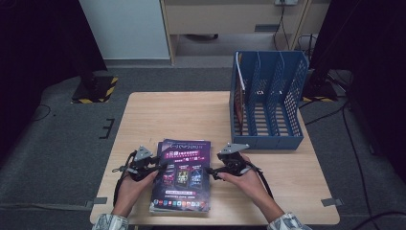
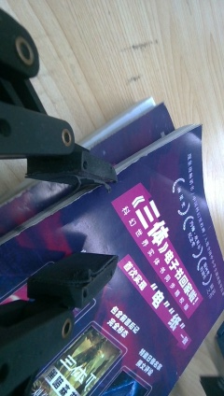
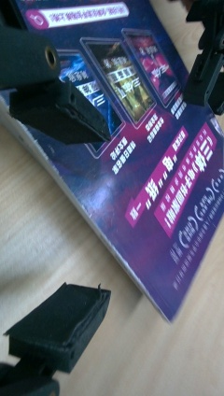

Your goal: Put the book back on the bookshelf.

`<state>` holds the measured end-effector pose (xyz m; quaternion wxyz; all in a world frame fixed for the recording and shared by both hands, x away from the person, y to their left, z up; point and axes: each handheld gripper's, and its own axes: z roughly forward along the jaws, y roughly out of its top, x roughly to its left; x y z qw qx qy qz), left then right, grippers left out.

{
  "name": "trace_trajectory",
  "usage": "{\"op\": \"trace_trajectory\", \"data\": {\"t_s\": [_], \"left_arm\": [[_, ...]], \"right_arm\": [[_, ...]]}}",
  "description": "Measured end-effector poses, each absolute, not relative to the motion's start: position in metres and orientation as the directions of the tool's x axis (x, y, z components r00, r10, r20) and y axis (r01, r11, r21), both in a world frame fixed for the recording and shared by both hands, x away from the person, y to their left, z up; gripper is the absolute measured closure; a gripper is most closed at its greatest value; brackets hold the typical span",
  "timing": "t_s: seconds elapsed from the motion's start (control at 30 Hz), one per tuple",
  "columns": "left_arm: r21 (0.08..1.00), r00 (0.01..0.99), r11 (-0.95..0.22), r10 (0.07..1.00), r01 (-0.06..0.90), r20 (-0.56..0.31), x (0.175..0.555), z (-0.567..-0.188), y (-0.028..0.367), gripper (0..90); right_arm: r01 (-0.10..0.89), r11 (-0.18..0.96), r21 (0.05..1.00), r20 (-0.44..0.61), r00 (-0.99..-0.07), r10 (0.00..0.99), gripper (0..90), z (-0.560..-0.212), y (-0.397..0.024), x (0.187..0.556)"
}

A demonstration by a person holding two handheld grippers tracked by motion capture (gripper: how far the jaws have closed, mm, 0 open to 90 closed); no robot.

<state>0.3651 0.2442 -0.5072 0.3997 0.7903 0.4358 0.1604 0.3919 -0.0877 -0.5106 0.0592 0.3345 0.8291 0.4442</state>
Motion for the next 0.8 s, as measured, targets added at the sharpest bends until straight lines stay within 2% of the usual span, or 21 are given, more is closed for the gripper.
{"op": "trace_trajectory", "data": {"t_s": [0.37,0.6,0.8], "left_arm": [[0.768,0.580,-0.313,0.809,0.558,-0.092,0.365,-0.508,0.241,50.5],[0.769,0.580,-0.313,0.809,0.558,-0.092,0.365,-0.508,0.241,50.3],[0.769,0.581,-0.316,0.809,0.556,-0.088,0.364,-0.508,0.241,50.3]], "right_arm": [[0.569,0.365,0.737,0.293,-0.756,0.586,14.2,-0.526,-0.083,0.397],[0.603,0.340,0.722,0.354,-0.744,0.566,14.9,-0.530,-0.080,0.399],[0.590,0.339,0.732,0.358,-0.758,0.545,17.3,-0.532,-0.077,0.398]]}}
